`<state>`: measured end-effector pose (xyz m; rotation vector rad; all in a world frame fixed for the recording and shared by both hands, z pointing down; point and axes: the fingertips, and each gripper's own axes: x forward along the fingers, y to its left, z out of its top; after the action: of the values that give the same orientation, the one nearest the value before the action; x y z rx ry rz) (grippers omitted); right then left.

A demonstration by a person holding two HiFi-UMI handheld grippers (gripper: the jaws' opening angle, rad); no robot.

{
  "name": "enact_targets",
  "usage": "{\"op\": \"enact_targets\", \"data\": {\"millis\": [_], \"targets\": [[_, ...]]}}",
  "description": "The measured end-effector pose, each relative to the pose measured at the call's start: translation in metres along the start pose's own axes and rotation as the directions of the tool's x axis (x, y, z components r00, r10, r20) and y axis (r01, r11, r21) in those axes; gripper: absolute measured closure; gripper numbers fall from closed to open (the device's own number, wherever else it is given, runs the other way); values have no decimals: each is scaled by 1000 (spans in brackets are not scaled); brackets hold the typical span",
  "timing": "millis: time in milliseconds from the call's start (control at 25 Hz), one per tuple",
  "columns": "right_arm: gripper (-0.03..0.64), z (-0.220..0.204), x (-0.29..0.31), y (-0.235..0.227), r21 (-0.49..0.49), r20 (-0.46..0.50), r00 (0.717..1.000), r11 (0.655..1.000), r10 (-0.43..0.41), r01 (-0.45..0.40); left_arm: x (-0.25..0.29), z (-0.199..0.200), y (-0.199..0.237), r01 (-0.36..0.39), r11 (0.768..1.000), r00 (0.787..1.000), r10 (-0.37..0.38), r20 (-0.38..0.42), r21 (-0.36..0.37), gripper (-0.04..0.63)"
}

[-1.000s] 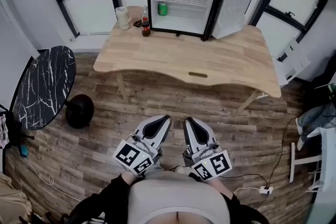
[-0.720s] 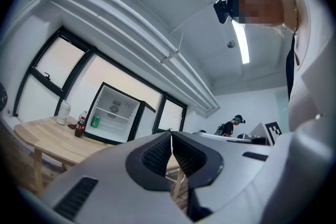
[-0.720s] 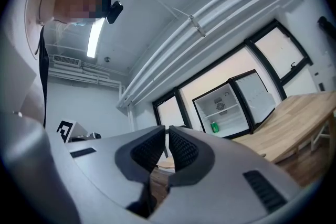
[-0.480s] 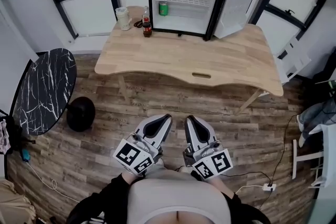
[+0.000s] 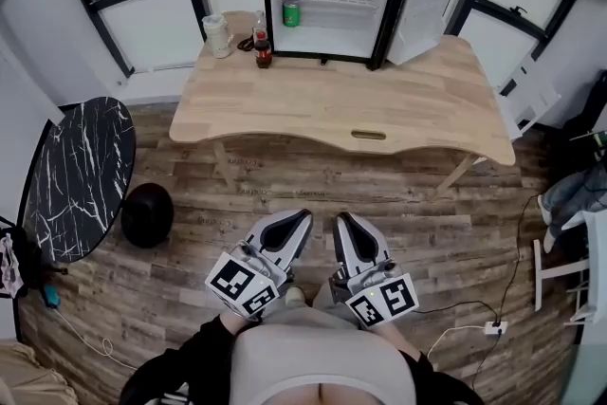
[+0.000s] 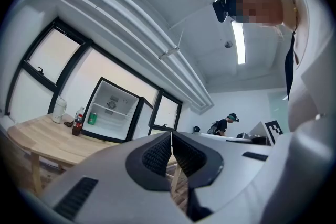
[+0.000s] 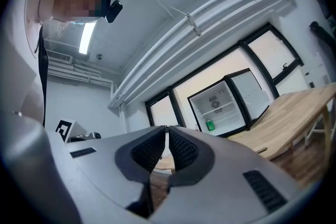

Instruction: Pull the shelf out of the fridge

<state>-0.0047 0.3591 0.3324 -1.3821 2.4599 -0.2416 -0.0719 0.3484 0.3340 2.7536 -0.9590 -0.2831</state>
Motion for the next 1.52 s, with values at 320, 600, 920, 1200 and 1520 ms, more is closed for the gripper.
{"op": "enact_targets", "data": {"millis": [320, 600, 920, 1200, 1520], "targets": [[575, -15, 24, -26, 47, -36, 999, 999, -25, 27, 17, -4, 28, -19, 1000, 1000, 19, -2, -11, 583], [576, -11, 76, -62, 73, -21, 1000, 997, 19, -18, 55, 2, 72, -56, 998, 998, 56, 6, -4, 583], [575, 22, 153, -125, 25, -1, 996, 996, 91, -91, 139, 29, 127, -71, 997, 997, 70, 39, 28, 583], [575, 35, 205, -176, -4, -19, 991, 991, 134, -134, 205, 37, 161, -94, 995, 994, 91, 56, 38, 583], [575, 37, 239, -225, 8, -44, 987, 988, 156, -156, 253, 32, 193, -134, 991, 989, 133, 71, 0, 583]]}}
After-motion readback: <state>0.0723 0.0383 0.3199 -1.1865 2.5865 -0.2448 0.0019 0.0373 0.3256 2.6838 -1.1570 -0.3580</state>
